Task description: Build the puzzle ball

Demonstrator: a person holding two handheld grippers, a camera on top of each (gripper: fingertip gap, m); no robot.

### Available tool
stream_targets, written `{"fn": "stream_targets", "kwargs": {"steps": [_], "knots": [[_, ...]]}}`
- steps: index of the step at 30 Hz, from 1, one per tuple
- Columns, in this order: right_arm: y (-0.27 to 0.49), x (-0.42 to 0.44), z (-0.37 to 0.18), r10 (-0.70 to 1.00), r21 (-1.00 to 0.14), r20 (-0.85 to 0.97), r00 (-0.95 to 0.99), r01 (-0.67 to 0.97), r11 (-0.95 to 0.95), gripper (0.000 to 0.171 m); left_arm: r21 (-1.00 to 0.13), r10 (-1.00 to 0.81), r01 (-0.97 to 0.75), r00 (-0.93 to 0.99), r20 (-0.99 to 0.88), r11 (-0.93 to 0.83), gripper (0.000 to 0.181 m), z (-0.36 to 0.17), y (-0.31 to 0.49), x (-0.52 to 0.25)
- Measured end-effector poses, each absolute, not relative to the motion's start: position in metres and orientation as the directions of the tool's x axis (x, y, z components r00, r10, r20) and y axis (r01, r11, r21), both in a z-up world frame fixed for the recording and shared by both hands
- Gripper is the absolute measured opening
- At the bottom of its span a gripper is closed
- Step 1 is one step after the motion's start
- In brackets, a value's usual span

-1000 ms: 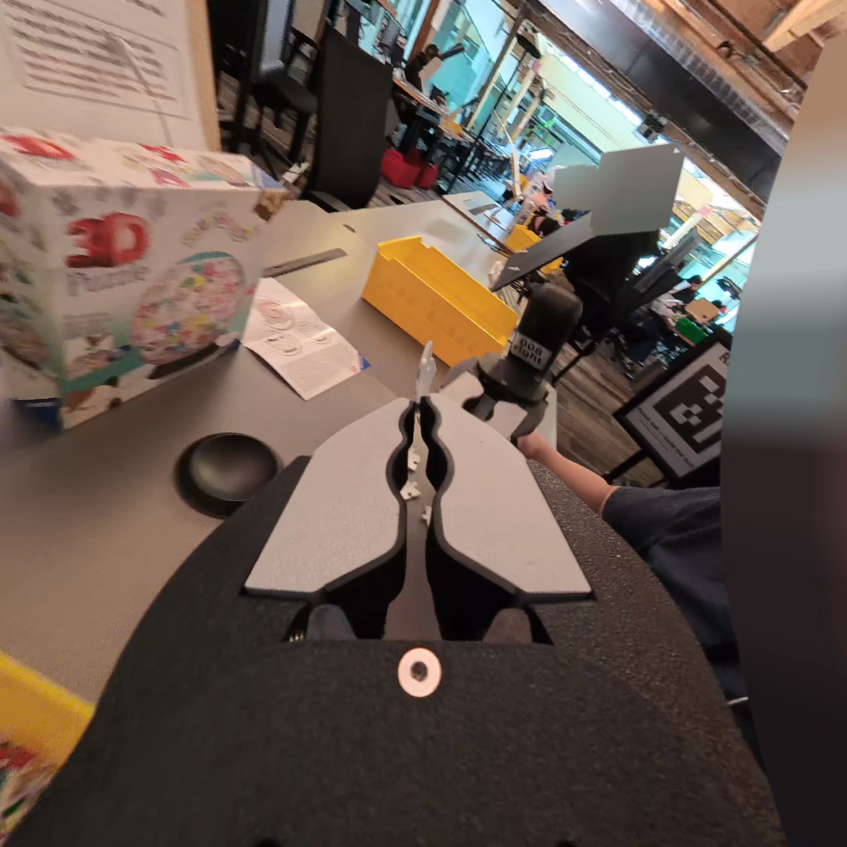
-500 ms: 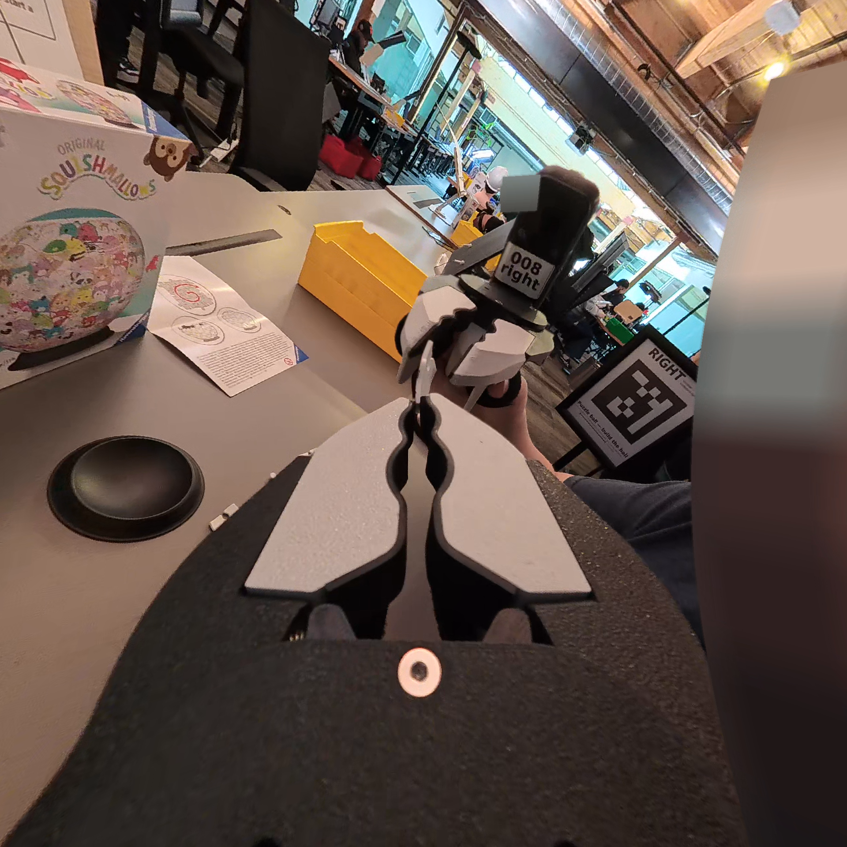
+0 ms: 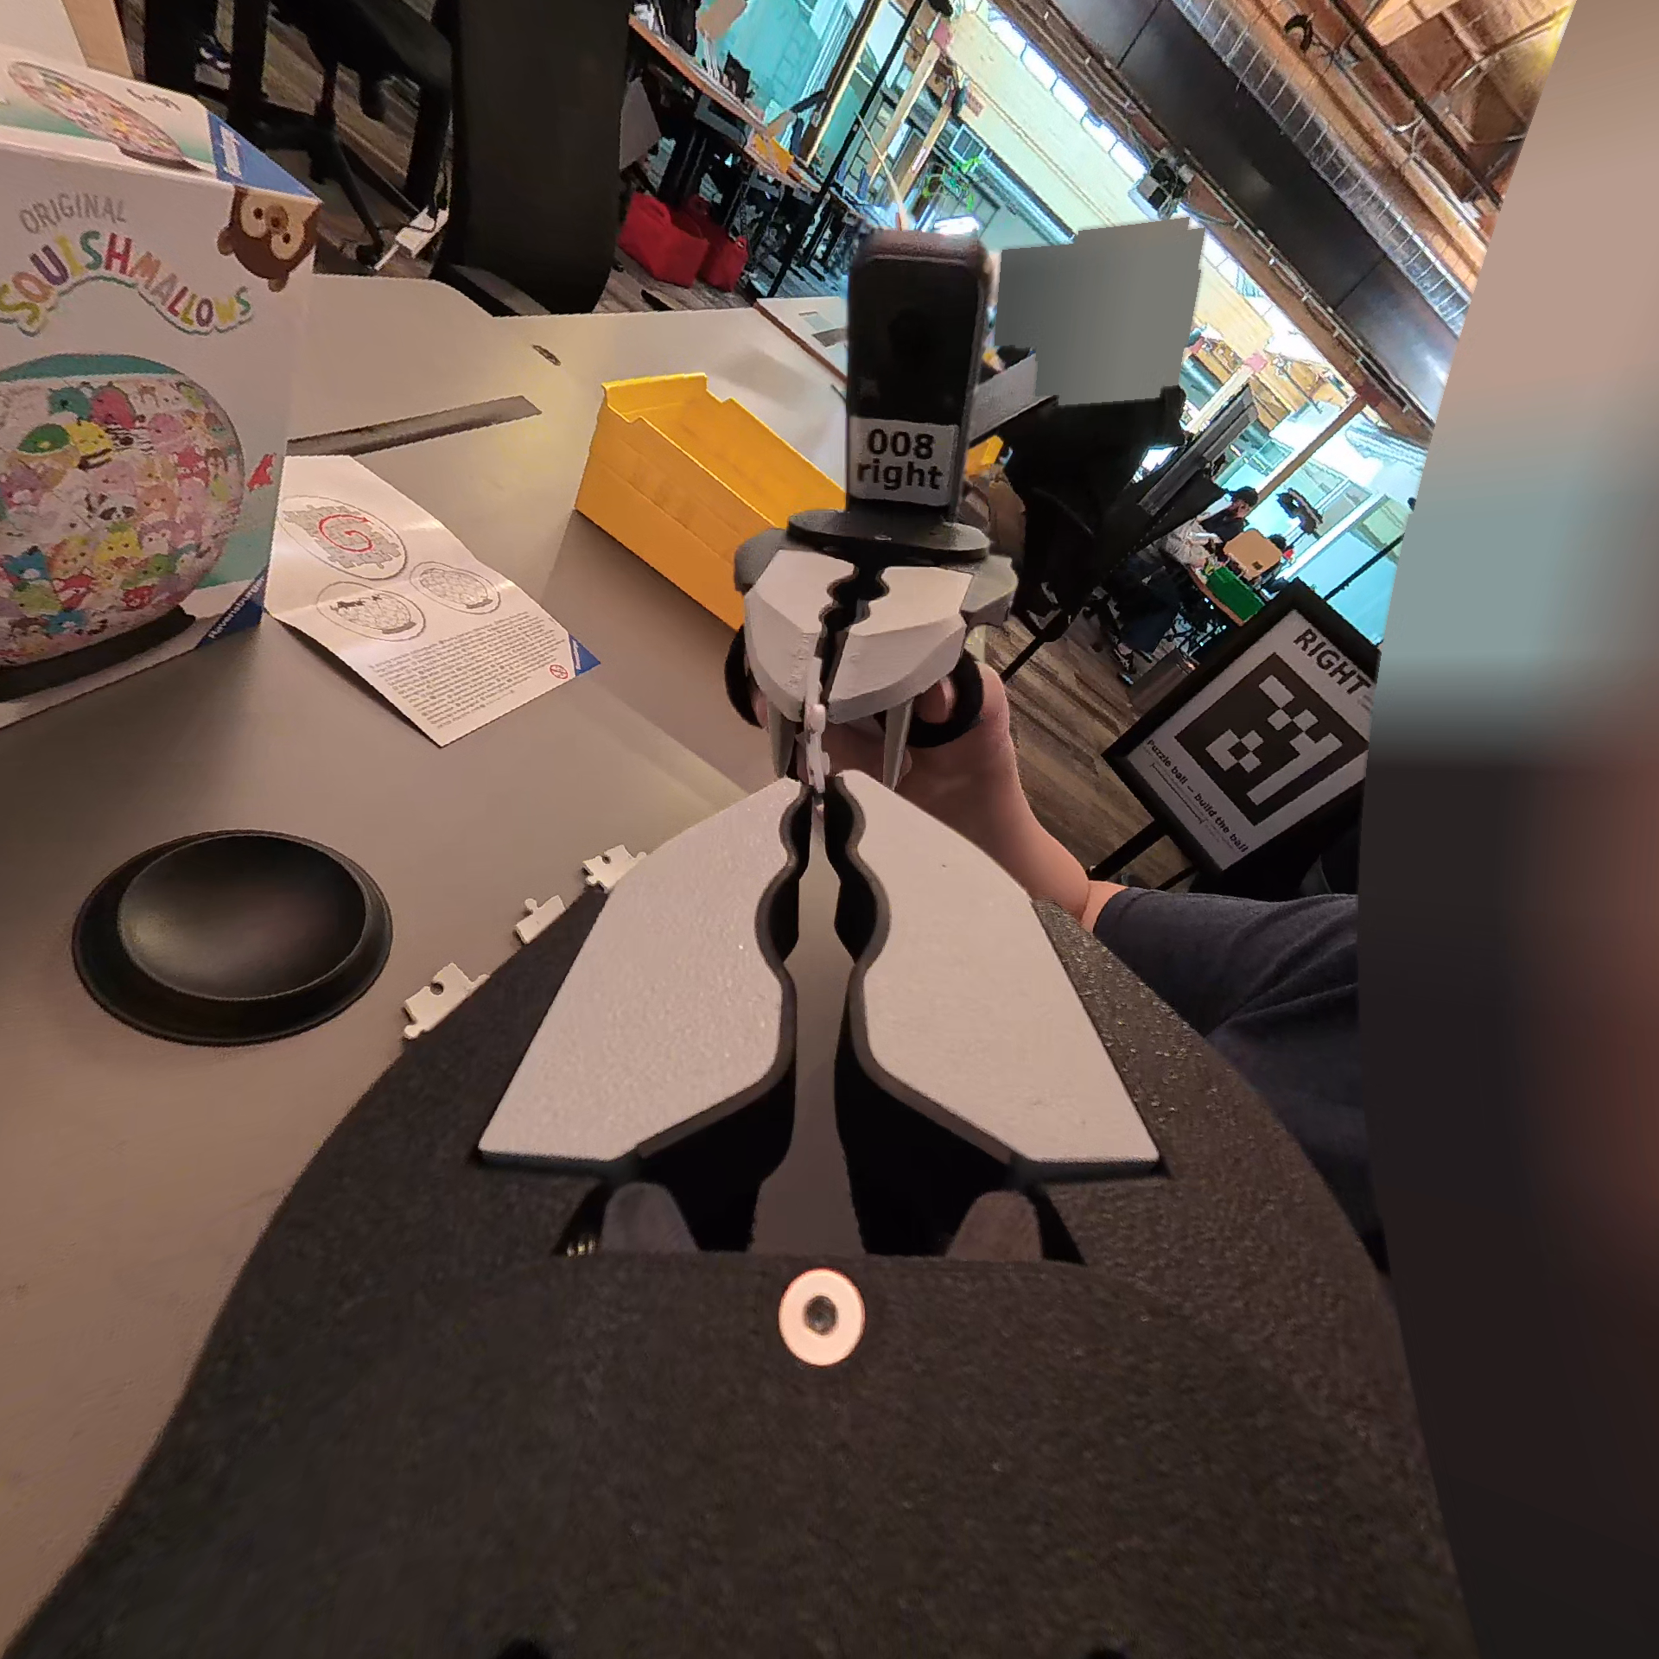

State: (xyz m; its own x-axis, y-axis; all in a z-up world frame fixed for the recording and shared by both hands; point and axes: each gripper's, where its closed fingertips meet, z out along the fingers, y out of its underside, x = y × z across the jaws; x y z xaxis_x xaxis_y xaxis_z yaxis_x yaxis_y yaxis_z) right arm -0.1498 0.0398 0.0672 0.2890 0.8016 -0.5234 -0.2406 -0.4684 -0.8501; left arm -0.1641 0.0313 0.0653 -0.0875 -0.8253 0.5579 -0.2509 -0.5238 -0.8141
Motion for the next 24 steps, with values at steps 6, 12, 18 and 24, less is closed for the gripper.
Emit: {"fn": "stream_targets", "kwargs": {"steps": [6,12,18,24], "knots": [[0.038,-0.150,0.059,0.775,-0.809,-0.586,0.237,-0.228,-0.542,0.003,-0.810,-0.824,-0.265,-0.084,0.561,-0.524,0.002,0.062,0.032,-0.164],[0.038,-0.156,0.049,0.747,-0.778,-0.627,0.222,-0.224,-0.587,0.003,-0.796,-0.814,-0.278,-0.076,0.576,-0.538,0.002,0.059,0.039,-0.166],[0.043,-0.162,0.042,0.699,-0.713,-0.695,0.170,-0.293,-0.637,0.003,-0.772,-0.805,-0.340,-0.068,0.590,-0.537,0.002,0.053,0.044,-0.171],[0.044,-0.177,0.034,0.659,-0.645,-0.747,0.083,-0.329,-0.690,0.003,-0.747,-0.810,-0.427,-0.055,0.584,-0.509,0.002,0.048,0.046,-0.183]]}}
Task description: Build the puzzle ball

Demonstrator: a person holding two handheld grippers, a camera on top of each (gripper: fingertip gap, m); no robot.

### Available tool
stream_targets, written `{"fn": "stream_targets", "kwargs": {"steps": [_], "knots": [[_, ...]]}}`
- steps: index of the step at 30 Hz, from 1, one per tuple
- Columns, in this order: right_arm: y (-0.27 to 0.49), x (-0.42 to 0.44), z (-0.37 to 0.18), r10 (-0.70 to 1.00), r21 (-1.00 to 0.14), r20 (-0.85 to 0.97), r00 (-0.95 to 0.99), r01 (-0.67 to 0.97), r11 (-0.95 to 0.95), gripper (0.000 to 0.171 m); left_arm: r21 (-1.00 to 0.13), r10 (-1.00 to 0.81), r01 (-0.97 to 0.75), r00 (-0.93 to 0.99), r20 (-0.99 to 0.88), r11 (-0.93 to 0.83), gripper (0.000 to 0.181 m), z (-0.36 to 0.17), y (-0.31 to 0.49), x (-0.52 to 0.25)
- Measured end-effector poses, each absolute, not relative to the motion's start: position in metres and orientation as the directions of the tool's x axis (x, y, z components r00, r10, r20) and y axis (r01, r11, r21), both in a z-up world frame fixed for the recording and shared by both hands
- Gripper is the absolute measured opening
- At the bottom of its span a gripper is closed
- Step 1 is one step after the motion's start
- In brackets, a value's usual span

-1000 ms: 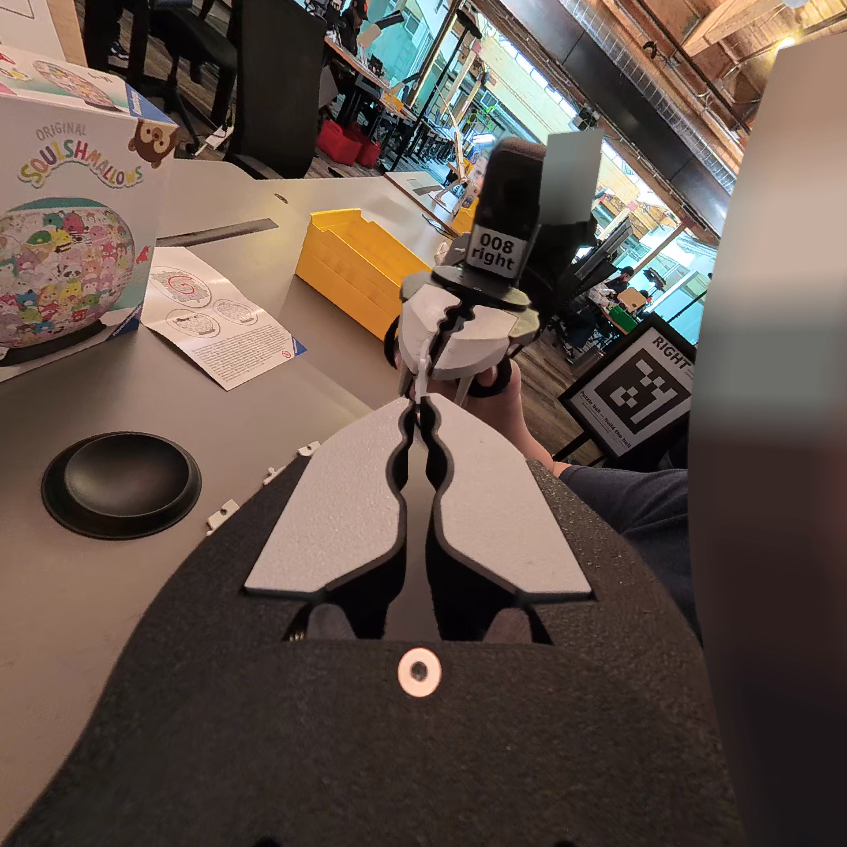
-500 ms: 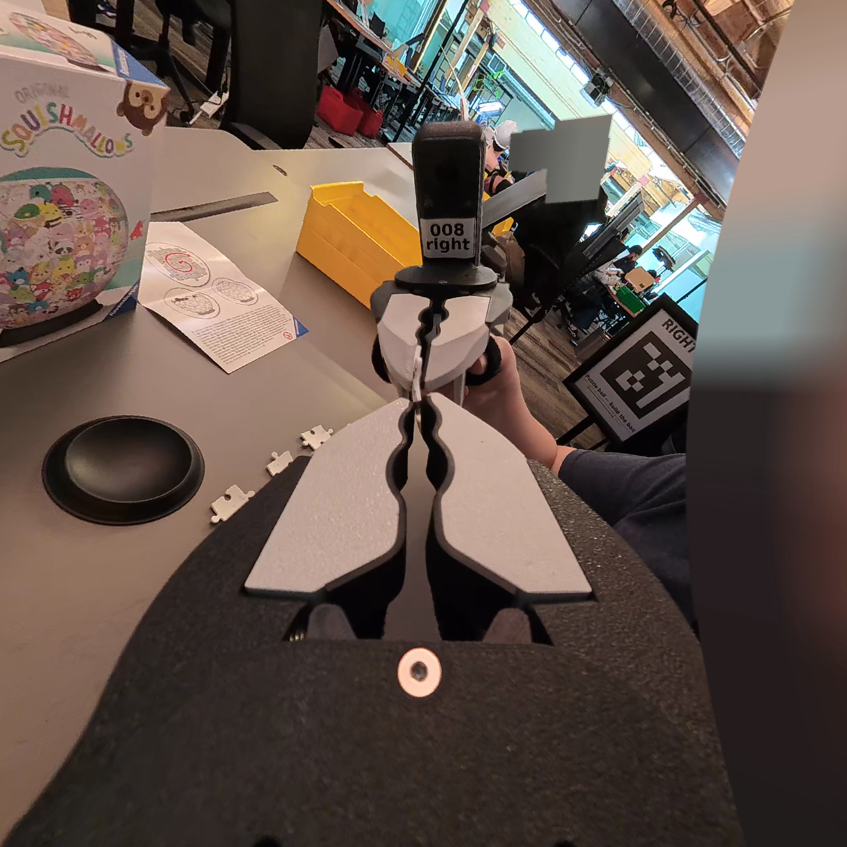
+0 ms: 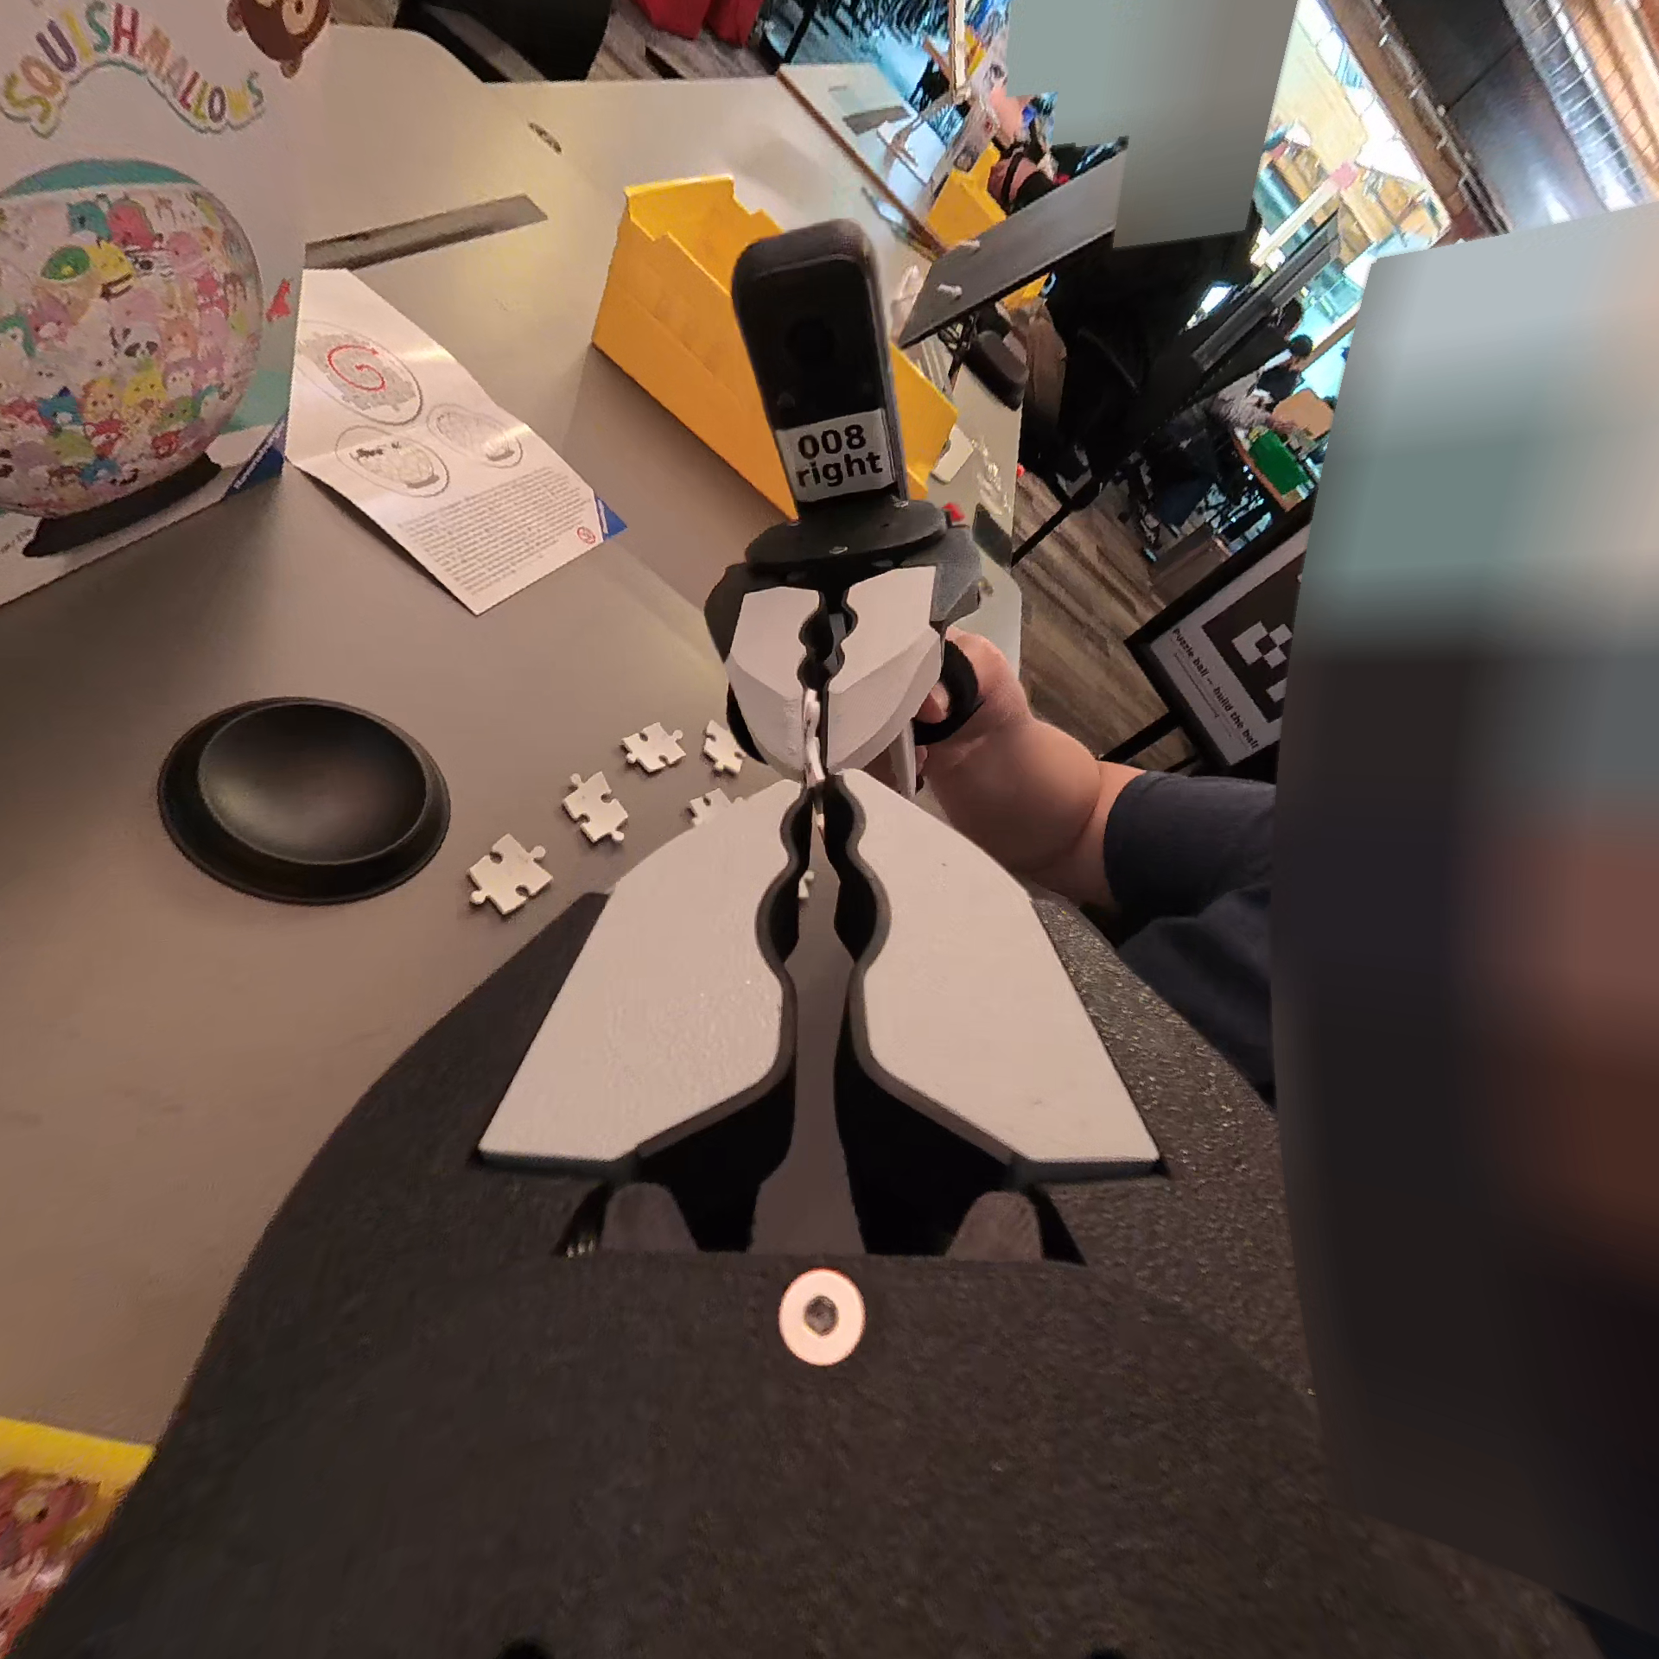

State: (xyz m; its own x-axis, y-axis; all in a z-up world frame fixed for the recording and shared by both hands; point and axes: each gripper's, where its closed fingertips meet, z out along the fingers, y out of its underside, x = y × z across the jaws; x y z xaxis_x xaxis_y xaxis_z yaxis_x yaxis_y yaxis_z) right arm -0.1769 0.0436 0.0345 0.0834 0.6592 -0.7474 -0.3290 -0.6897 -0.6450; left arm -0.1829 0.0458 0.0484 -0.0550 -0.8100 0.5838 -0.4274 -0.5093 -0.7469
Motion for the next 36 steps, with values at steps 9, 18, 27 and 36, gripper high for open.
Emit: {"fn": "stream_targets", "kwargs": {"steps": [9,18,27,36], "knots": [[0.047,-0.179,0.028,0.628,-0.602,-0.777,0.039,-0.337,-0.724,0.003,-0.729,-0.809,-0.459,-0.036,0.587,-0.508,0.002,0.041,0.048,-0.185],[0.048,-0.178,0.025,0.633,-0.617,-0.772,0.066,-0.323,-0.718,0.003,-0.720,-0.804,-0.470,-0.035,0.594,-0.511,0.002,0.037,0.049,-0.184],[0.044,-0.146,0.038,0.694,-0.712,-0.699,0.174,-0.260,-0.652,0.003,-0.696,-0.803,-0.537,-0.057,0.594,-0.477,0.000,0.033,0.038,-0.188],[-0.023,-0.057,-0.050,0.611,-0.564,-0.597,0.520,0.268,-0.781,0.003,-0.756,-0.892,-0.526,0.011,0.451,-0.388,0.000,0.049,0.049,-0.209]]}}
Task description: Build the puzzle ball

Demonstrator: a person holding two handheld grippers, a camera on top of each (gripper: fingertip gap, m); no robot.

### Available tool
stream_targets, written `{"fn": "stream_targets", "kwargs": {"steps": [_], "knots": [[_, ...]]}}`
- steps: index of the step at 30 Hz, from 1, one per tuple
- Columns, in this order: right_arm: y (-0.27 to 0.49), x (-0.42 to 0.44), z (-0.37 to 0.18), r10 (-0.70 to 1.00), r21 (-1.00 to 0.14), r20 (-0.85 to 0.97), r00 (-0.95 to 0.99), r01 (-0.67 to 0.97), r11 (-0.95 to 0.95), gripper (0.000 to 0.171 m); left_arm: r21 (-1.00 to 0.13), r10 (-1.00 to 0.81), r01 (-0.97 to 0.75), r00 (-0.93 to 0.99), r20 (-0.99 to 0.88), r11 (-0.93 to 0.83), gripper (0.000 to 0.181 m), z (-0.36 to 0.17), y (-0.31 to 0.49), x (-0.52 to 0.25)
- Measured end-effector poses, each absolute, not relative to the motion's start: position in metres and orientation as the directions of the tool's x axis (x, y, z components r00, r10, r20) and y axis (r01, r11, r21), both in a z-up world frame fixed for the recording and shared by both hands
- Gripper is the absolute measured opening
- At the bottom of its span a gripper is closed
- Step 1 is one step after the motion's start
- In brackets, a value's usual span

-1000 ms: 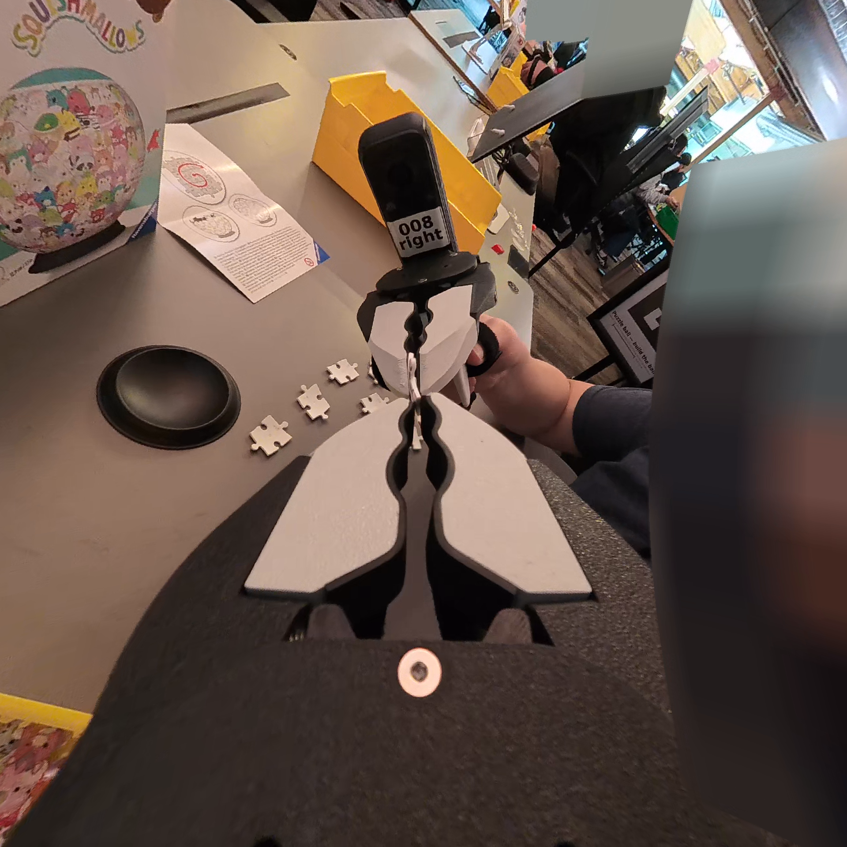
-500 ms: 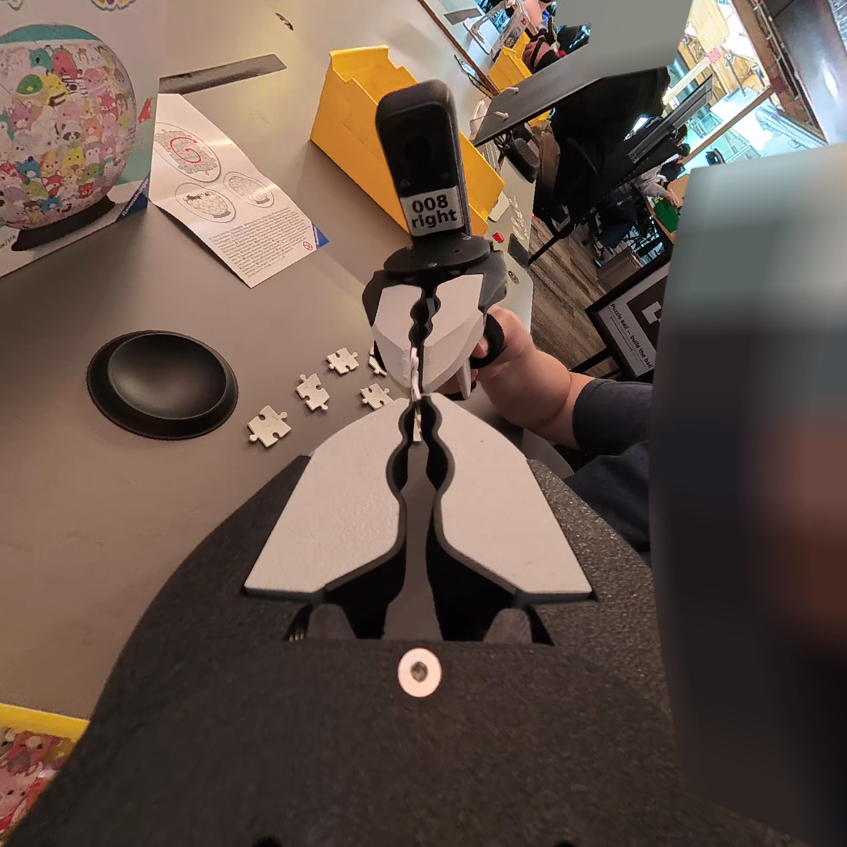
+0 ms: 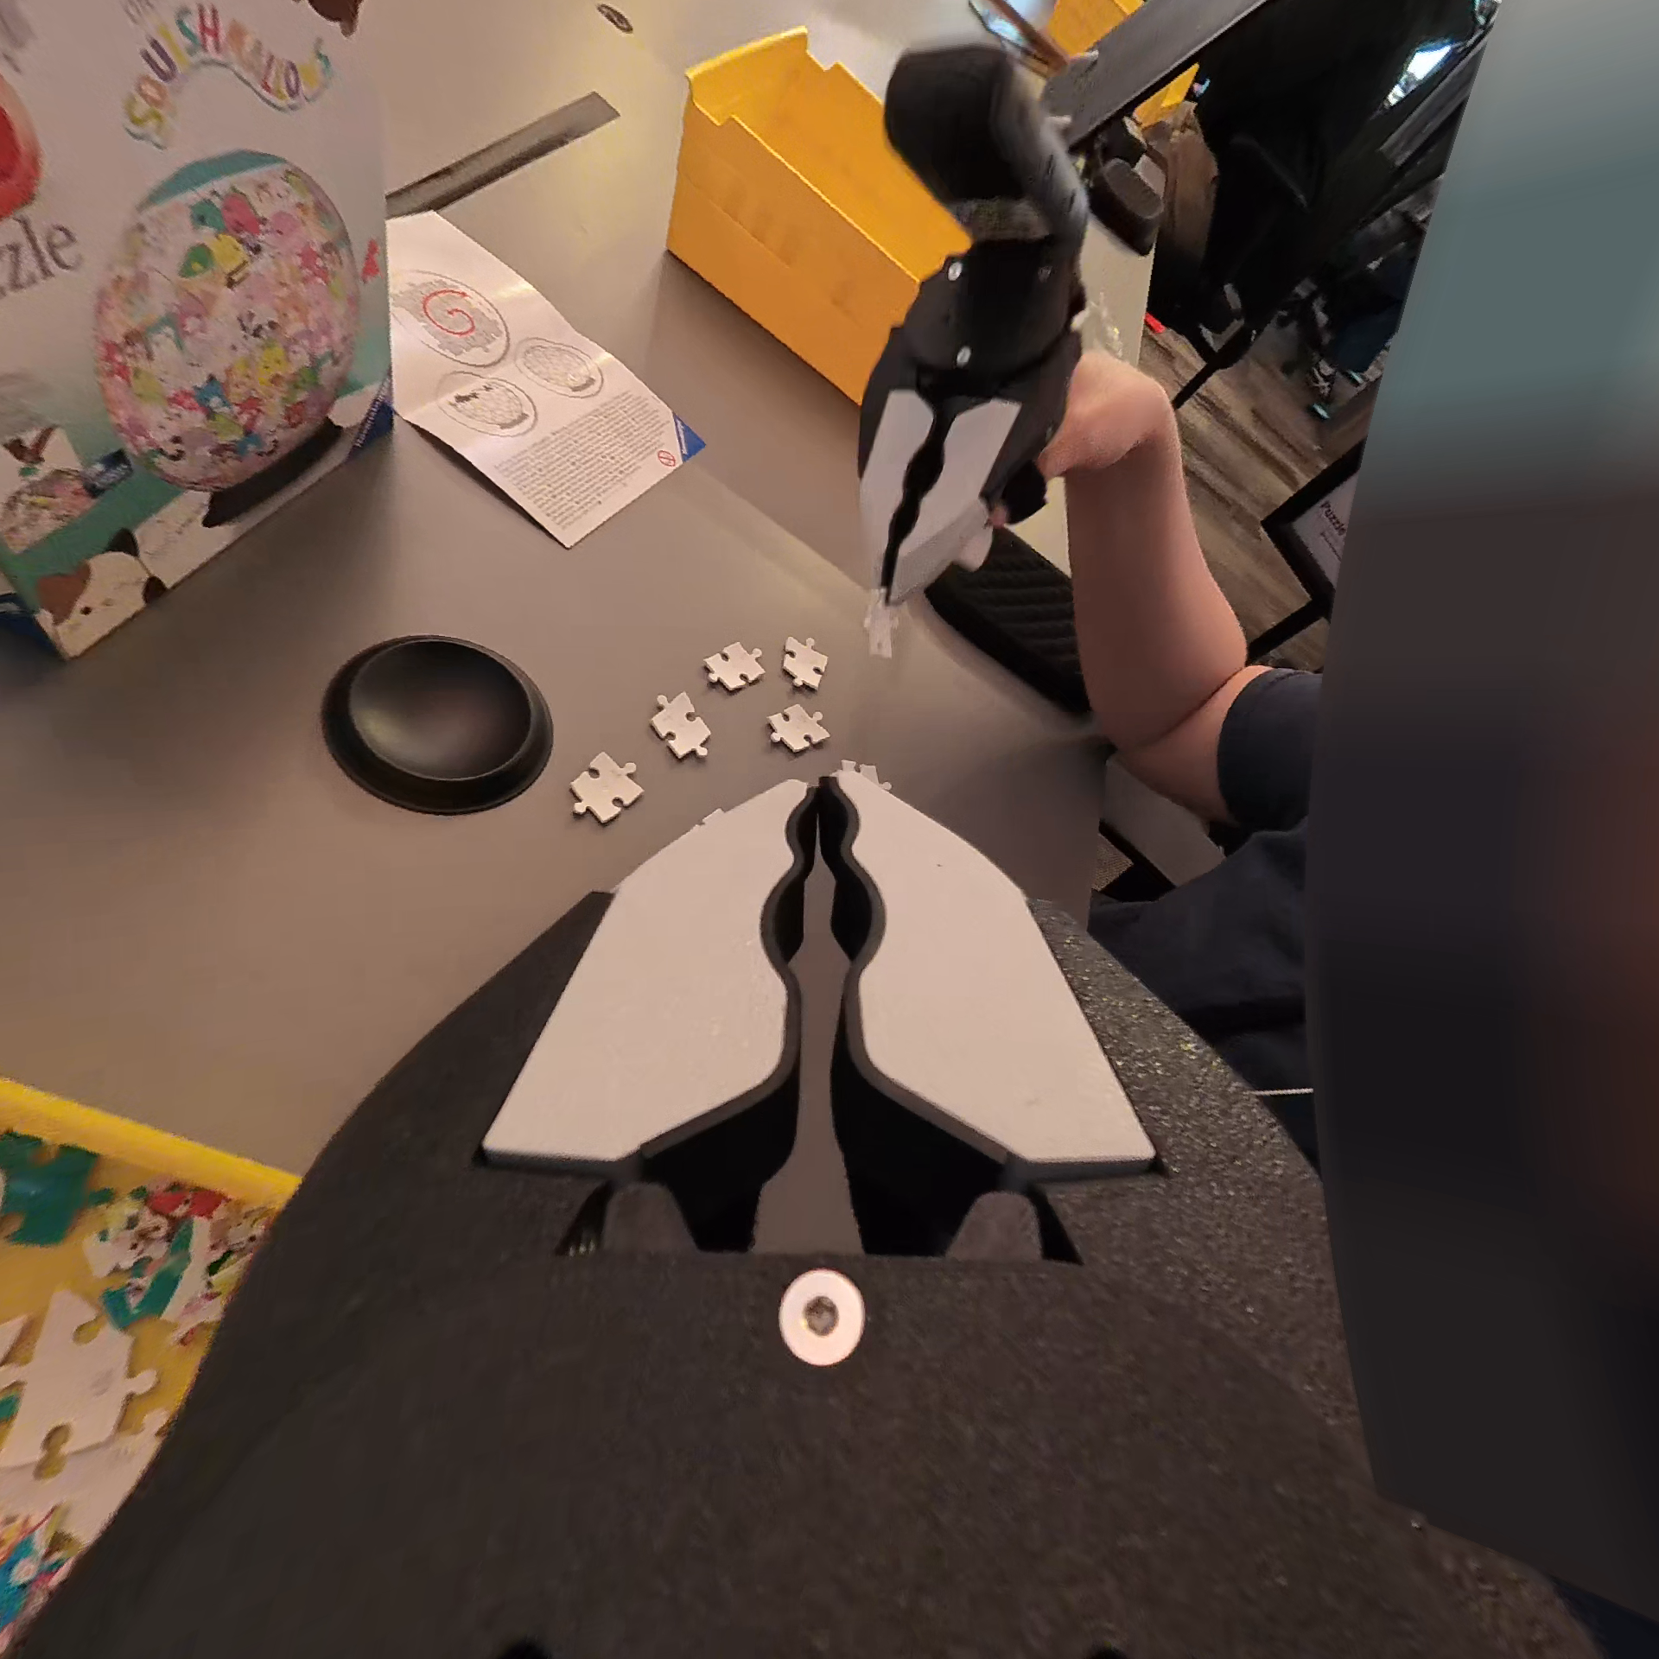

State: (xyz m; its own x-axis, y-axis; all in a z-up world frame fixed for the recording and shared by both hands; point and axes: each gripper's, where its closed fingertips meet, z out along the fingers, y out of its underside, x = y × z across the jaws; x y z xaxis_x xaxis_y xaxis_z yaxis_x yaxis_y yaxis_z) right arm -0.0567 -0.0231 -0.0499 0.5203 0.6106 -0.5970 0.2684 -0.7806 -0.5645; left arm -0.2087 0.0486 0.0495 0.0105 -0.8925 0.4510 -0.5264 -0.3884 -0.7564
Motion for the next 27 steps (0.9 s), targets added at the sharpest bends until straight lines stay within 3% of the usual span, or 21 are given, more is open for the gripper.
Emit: {"fn": "stream_targets", "kwargs": {"steps": [5,9,18,23,27], "knots": [[-0.063,-0.031,-0.118,0.485,-0.334,-0.666,0.566,0.356,-0.873,0.003,-0.768,-0.903,-0.512,0.037,0.429,-0.385,0.000,0.058,0.055,-0.220],[-0.081,-0.030,-0.146,0.463,-0.268,-0.690,0.555,0.398,-0.877,0.003,-0.778,-0.906,-0.491,0.062,0.418,-0.392,0.000,0.064,0.063,-0.229],[-0.067,-0.033,-0.150,0.474,-0.319,-0.689,0.548,0.358,-0.877,0.004,-0.796,-0.893,-0.417,0.100,0.439,-0.438,0.000,0.075,0.084,-0.240],[-0.068,-0.031,-0.154,0.487,-0.320,-0.671,0.560,0.373,-0.871,0.014,-0.790,-0.887,-0.417,0.096,0.452,-0.449,0.000,0.073,0.086,-0.238],[-0.060,-0.026,-0.143,0.531,-0.399,-0.635,0.561,0.350,-0.848,0.017,-0.801,-0.893,-0.407,0.097,0.440,-0.439,0.000,0.076,0.086,-0.240]]}}
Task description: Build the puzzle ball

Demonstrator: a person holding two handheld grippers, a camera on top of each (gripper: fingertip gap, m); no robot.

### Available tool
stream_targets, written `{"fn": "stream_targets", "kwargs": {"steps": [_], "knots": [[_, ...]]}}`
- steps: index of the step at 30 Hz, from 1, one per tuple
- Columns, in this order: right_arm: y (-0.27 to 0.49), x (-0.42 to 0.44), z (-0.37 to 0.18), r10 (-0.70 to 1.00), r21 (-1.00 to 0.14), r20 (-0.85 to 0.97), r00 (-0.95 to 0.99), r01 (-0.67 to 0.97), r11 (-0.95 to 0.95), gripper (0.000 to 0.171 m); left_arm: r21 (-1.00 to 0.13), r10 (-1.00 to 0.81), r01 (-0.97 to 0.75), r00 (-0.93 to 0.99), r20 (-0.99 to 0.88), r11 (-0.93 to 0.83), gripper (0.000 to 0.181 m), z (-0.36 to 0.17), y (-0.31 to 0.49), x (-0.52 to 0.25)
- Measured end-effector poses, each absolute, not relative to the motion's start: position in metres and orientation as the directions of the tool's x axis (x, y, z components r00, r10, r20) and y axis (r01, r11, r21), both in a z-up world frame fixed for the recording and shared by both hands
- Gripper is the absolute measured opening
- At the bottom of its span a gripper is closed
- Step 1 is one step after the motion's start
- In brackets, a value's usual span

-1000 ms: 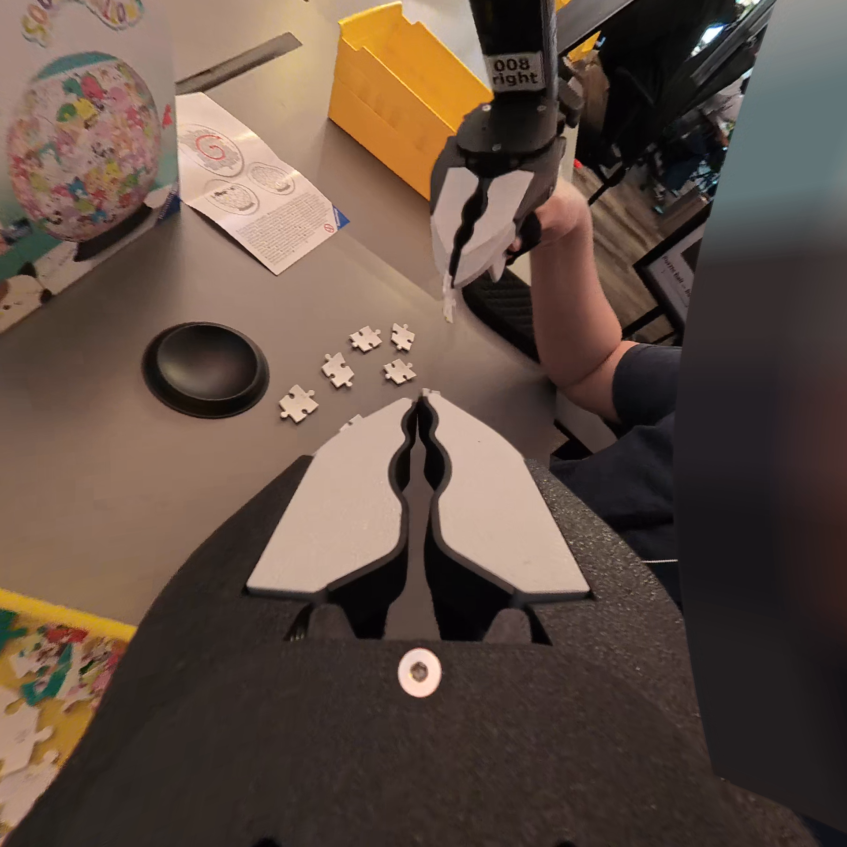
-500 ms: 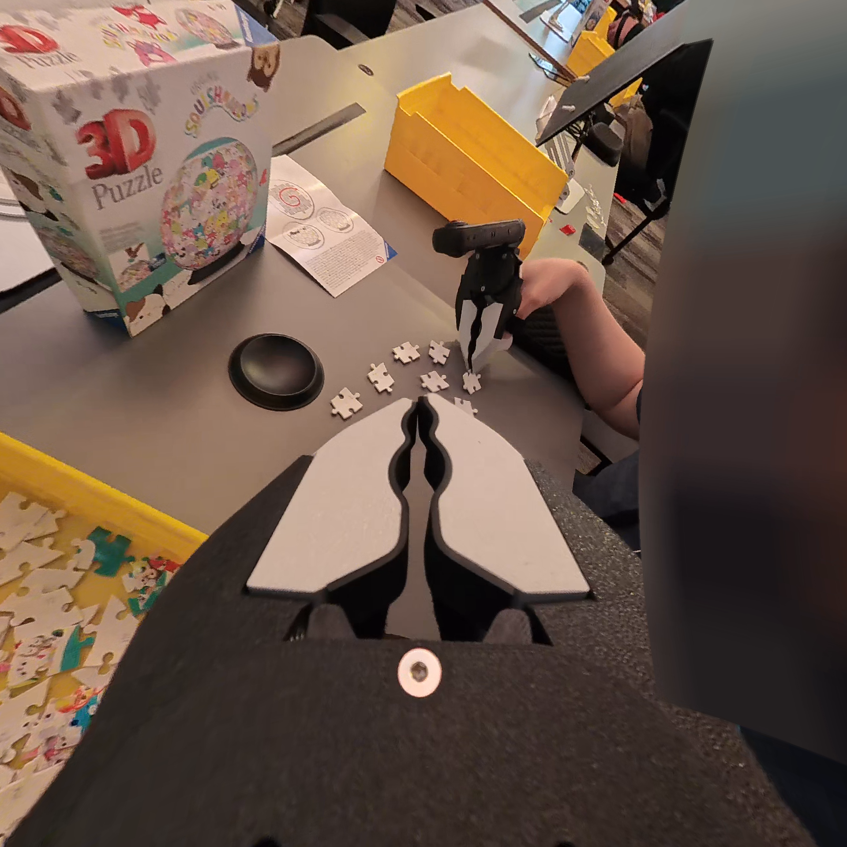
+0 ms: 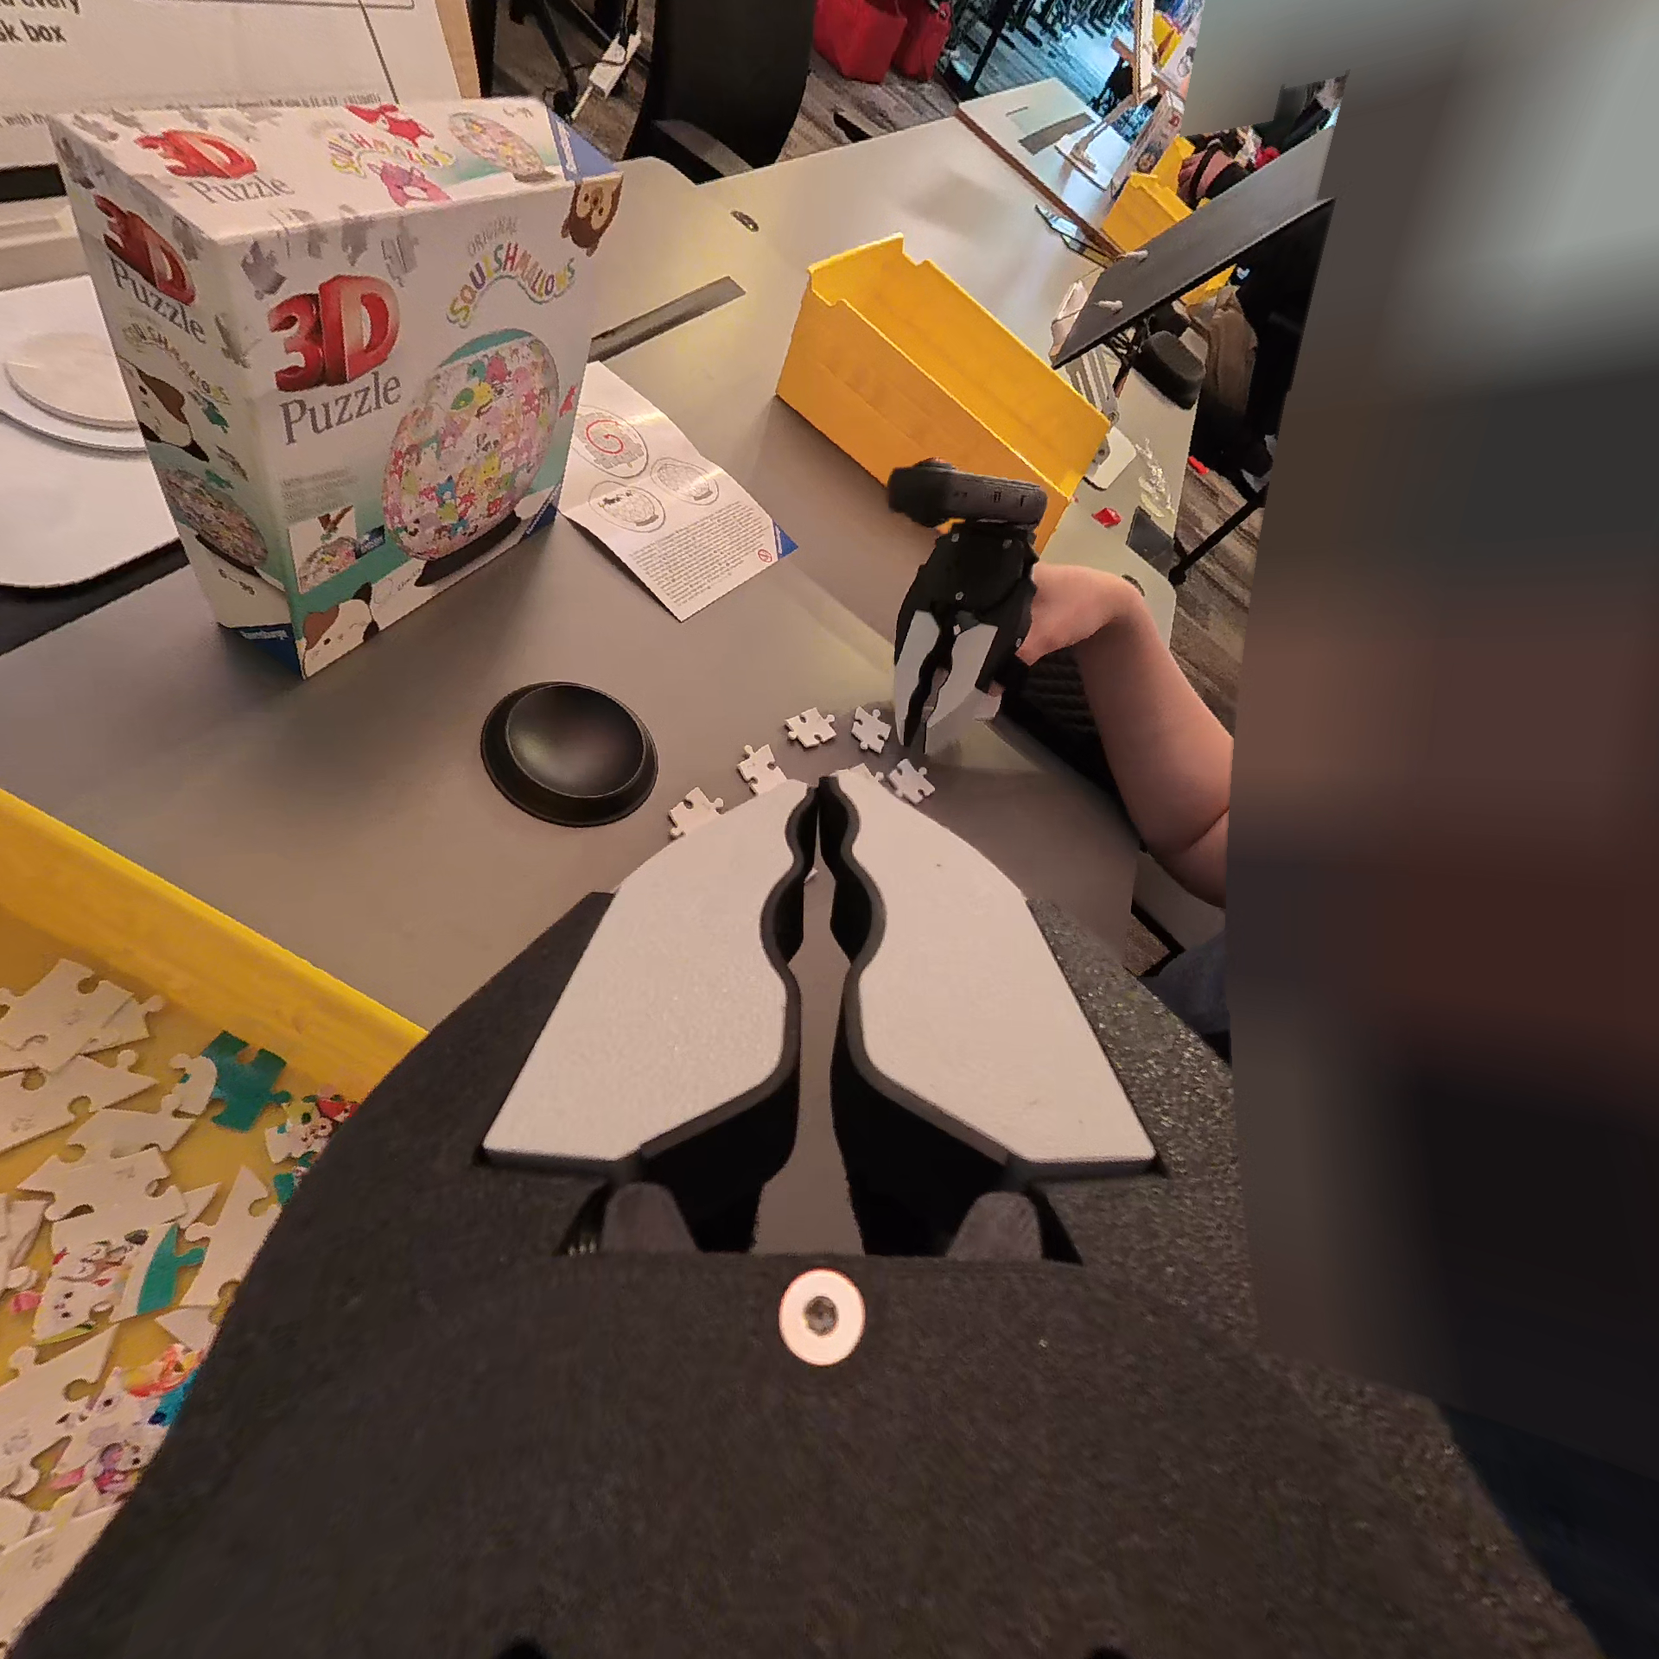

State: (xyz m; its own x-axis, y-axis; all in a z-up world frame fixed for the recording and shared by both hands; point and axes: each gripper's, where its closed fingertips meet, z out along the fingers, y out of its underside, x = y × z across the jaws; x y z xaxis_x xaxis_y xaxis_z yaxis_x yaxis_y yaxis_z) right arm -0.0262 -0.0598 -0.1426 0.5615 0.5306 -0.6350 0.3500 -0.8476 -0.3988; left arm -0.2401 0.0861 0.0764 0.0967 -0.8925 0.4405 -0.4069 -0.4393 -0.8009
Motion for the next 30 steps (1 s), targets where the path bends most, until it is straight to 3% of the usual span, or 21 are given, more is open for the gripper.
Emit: {"fn": "stream_targets", "kwargs": {"steps": [7,11,14,18,22,25,30], "knots": [[-0.029,-0.013,-0.095,0.707,-0.735,-0.433,0.559,0.235,-0.636,0.016,-0.910,-0.942,-0.247,0.132,0.309,-0.333,0.000,0.113,0.106,-0.262],[-0.010,-0.006,-0.087,0.713,-0.819,-0.298,0.635,0.214,-0.533,0.016,-0.975,-0.945,-0.179,0.319,0.069,-0.131,0.003,0.126,0.142,-0.294],[0.000,0.000,-0.085,0.692,-0.842,-0.267,0.671,0.187,-0.506,0.016,-0.958,-0.929,-0.266,0.370,0.000,-0.106,0.007,0.109,0.149,-0.317],[0.004,0.003,-0.086,0.679,-0.847,-0.272,0.682,0.165,-0.505,0.016,-0.821,-0.895,-0.524,0.445,-0.039,-0.225,0.014,0.064,0.154,-0.351],[0.005,0.003,-0.089,0.672,-0.841,-0.286,0.682,0.156,-0.517,0.017,-0.565,-0.846,-0.736,0.521,-0.118,-0.374,0.015,0.008,0.161,-0.387],[0.005,0.004,-0.093,0.669,-0.833,-0.290,0.684,0.164,-0.529,0.017,-0.386,-0.839,-0.793,0.538,-0.082,-0.471,0.018,-0.026,0.156,-0.397],[0.005,0.007,-0.096,0.664,-0.827,-0.291,0.689,0.168,-0.537,0.017,-0.216,-0.837,-0.842,0.528,-0.141,-0.495,0.032,-0.057,0.160,-0.407]]}}
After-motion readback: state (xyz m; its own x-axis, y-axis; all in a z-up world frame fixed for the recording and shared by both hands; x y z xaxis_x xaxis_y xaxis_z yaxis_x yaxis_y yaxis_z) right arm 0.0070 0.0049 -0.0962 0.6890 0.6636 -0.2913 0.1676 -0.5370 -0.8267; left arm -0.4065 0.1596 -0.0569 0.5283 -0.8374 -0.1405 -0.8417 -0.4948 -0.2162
